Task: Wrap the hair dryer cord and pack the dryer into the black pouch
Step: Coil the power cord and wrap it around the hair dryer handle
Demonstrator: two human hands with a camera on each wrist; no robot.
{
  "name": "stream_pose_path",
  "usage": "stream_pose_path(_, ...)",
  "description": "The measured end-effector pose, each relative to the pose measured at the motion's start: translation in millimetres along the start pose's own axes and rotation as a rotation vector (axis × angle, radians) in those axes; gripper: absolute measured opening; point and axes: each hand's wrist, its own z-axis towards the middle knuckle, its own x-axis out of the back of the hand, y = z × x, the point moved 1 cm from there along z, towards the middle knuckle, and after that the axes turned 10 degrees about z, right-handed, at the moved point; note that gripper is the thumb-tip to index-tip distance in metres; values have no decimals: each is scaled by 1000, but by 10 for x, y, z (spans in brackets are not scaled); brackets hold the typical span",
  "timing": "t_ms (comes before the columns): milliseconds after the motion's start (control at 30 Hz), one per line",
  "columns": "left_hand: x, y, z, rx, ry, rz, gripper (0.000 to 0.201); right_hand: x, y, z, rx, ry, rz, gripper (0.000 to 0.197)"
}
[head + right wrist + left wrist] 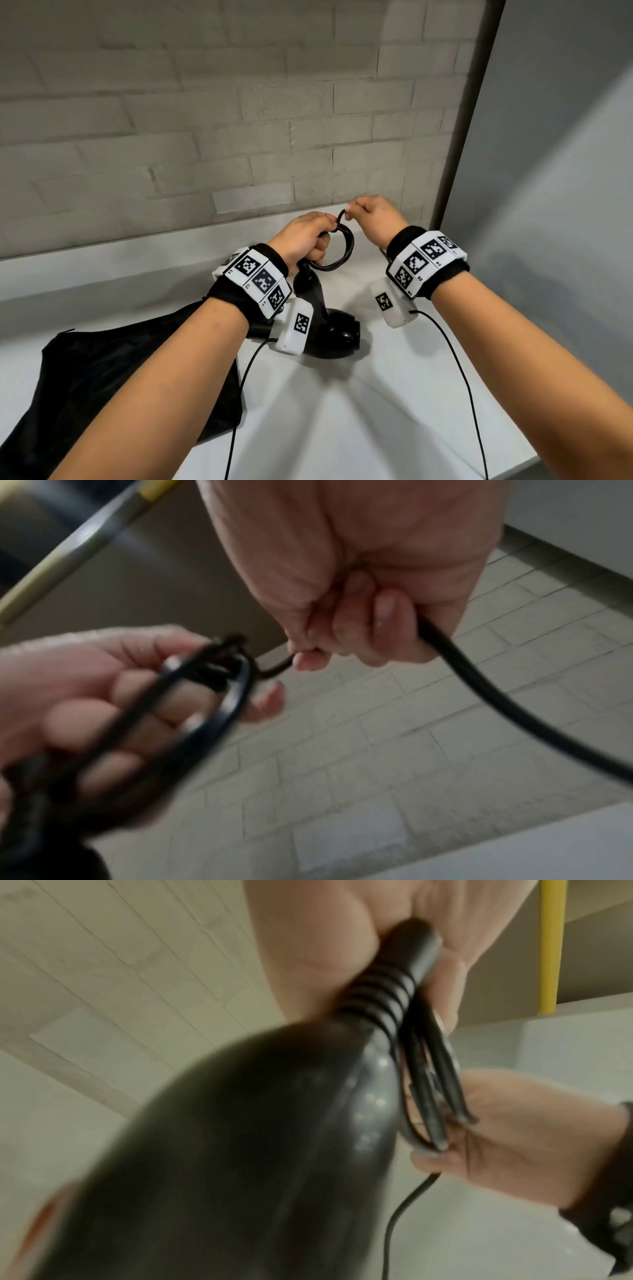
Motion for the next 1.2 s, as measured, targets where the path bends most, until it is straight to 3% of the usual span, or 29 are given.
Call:
stream_pose_path(167, -13, -16, 45, -24, 17, -26, 31, -22, -237, -101, 179, 112, 37, 21)
stream_pose_path(267, 26, -32, 71, -19, 58, -102, 35, -72, -274, -217, 249, 53, -11, 20)
stream_pose_path(433, 89, -70, 72, 30, 28, -97, 40, -178, -237, -377, 332, -71, -281, 18)
stream_pose_path(733, 105, -51, 27, 23, 85, 18, 35, -185, -77, -436, 378, -80, -280, 20)
stream_pose_path(867, 86, -43, 46, 16, 129, 36, 32, -154, 16, -458, 343, -112, -276, 24)
stream_pose_path(1000, 103, -74, 66, -14, 156, -70, 37, -112, 230, -500, 252, -54, -317, 16)
stream_pose_path(1200, 107, -91, 72, -14, 188, -83, 34, 41, 832, -493, -52, -25, -190, 13)
